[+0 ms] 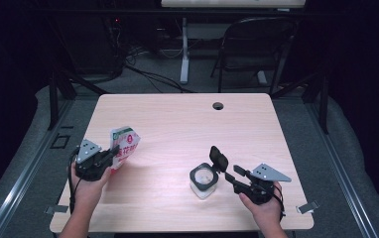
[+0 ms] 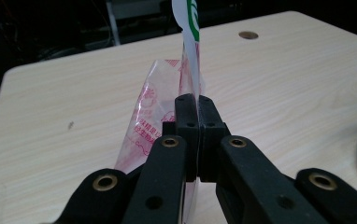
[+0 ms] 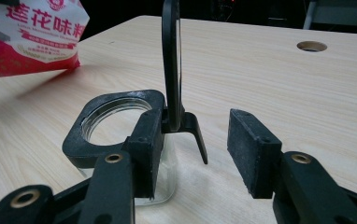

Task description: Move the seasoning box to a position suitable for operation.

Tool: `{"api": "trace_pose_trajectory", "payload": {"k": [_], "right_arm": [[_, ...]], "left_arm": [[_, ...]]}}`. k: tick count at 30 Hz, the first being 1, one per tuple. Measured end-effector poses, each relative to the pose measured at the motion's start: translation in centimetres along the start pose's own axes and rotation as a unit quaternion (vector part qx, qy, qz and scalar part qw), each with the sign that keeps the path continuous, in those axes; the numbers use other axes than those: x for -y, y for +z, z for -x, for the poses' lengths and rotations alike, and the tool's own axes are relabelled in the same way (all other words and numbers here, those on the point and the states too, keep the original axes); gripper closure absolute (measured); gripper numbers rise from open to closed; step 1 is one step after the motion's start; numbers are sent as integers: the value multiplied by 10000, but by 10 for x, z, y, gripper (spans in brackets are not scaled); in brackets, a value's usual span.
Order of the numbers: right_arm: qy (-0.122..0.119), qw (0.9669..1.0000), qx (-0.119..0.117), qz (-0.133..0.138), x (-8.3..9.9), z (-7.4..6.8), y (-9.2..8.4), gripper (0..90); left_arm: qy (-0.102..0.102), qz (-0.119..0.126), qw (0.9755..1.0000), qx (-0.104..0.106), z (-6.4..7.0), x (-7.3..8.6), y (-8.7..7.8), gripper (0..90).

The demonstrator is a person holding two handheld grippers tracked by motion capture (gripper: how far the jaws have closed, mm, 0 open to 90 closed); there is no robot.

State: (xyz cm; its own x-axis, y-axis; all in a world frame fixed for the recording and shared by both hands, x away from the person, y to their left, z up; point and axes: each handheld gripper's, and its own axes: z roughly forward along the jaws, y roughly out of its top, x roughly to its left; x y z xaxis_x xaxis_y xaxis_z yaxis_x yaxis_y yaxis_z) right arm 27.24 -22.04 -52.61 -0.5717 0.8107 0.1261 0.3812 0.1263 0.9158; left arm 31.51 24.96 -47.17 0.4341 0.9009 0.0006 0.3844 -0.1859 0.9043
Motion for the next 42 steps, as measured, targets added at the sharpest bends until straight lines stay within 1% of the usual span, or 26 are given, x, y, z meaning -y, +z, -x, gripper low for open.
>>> {"api": "trace_pose_trajectory", "payload": {"k": [5,7,10,13,16,18,20,22,26,29,32,34,35,38,39,41,42], "right_arm": [[13,10000,8,-7,0,1,0,546],[9,10000,8,-7,0,1,0,546],[30,10000,1,17,0,1,0,546],[-3,10000,20,-11,0,1,0,546],[-2,10000,26,-13,0,1,0,546],[-9,10000,17,-8,0,1,0,545],[-34,10000,44,-15,-1,1,0,544],[-7,10000,37,5,-1,1,0,542],[-6,10000,64,-18,-1,2,1,537],[-95,9998,146,0,-3,1,0,530],[-154,9998,109,59,-4,0,0,530],[-159,9998,83,49,-5,-1,-1,532],[-141,9999,49,48,-5,-1,-1,540],[-28,9999,-102,-77,-6,0,-2,572],[-55,9998,-141,-103,-7,0,-3,598],[-184,9995,-184,-175,-9,-1,-5,620],[-226,9994,-226,-165,-11,-2,-6,631]], "left_arm": [[63,154,9998,-142,-8,-17,-13,900],[79,236,9996,-156,-9,-24,-19,900],[94,334,9993,-106,-8,-30,-23,900],[85,396,9992,29,-3,-32,-23,900],[125,386,9991,131,5,-33,-18,900],[107,337,9991,237,8,-33,-14,900],[99,326,9990,303,11,-33,-10,900],[89,346,9987,355,14,-33,-7,900],[144,332,9983,466,21,-35,-2,900],[209,313,9976,578,28,-37,2,900],[269,280,9968,692,36,-38,7,900],[294,287,9964,742,40,-39,10,900],[310,281,9961,776,43,-40,11,900],[338,253,9952,883,49,-42,15,900],[356,254,9949,914,51,-42,16,900],[369,273,9942,976,56,-43,18,900],[397,267,9937,1012,58,-43,20,900]]}}
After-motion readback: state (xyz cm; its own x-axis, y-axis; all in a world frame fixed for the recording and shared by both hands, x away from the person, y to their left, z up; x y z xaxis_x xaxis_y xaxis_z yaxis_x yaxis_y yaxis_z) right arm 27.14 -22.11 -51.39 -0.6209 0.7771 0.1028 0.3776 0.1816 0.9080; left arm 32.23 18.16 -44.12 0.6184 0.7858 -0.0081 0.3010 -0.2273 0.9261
